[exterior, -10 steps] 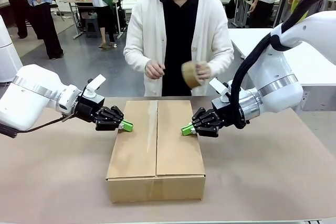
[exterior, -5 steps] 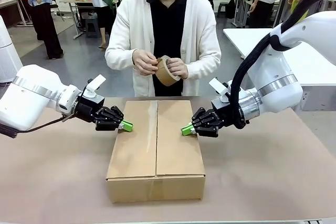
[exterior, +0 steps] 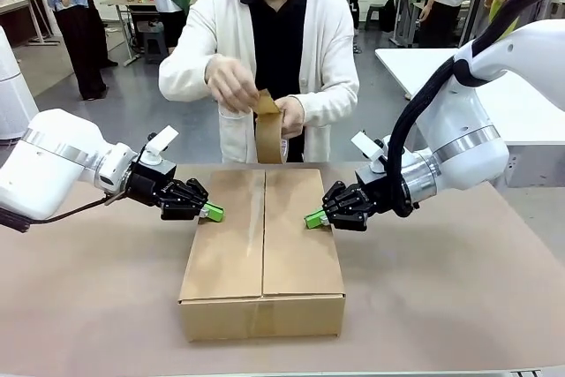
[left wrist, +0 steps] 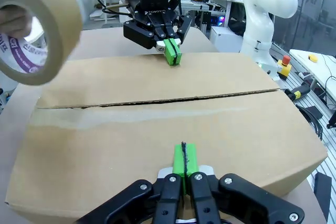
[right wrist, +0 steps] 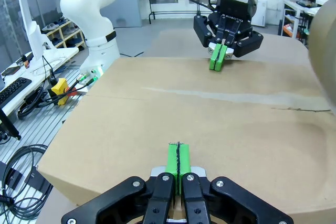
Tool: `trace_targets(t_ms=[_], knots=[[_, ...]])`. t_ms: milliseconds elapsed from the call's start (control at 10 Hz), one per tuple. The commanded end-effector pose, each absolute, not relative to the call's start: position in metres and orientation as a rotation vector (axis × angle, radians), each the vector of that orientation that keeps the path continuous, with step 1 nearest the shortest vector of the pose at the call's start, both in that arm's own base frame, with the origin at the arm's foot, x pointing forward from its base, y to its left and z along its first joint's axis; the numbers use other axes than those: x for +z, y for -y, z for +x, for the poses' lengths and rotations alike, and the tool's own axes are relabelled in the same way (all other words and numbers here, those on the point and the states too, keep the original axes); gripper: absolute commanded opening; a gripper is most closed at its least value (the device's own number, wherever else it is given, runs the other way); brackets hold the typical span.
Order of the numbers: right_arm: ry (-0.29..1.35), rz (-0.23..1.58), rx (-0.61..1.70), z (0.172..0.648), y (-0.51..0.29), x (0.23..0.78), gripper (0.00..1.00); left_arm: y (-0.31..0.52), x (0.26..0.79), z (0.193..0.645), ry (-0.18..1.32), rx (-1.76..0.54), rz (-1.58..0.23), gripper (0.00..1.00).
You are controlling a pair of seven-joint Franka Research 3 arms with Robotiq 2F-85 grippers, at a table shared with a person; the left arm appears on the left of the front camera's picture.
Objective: Wrap the clocks to prevent damage.
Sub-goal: After the human seals the box with tape, release both hands from the side flaps of the Package Box.
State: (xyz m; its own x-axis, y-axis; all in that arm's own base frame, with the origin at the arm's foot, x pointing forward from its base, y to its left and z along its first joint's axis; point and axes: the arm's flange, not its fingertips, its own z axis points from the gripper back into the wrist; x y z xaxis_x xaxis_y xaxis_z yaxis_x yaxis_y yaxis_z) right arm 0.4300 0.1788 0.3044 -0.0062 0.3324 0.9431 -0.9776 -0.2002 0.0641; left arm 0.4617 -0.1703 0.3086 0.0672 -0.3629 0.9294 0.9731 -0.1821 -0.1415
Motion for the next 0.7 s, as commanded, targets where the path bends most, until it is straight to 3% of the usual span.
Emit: trace_targets(t_ms=[0,600], knots=[[0.820,1.108,1.478,0.4293,-0.1802,0.3014,0.01,0.1717,0.3045,0.4629,0.758,-1.412,-1.129,0.00],[0.820,1.108,1.478,0.4293,-0.1802,0.3014,0.01,0.1717,0.3045,0.4629,0.758,-1.412,-1.129,0.00]])
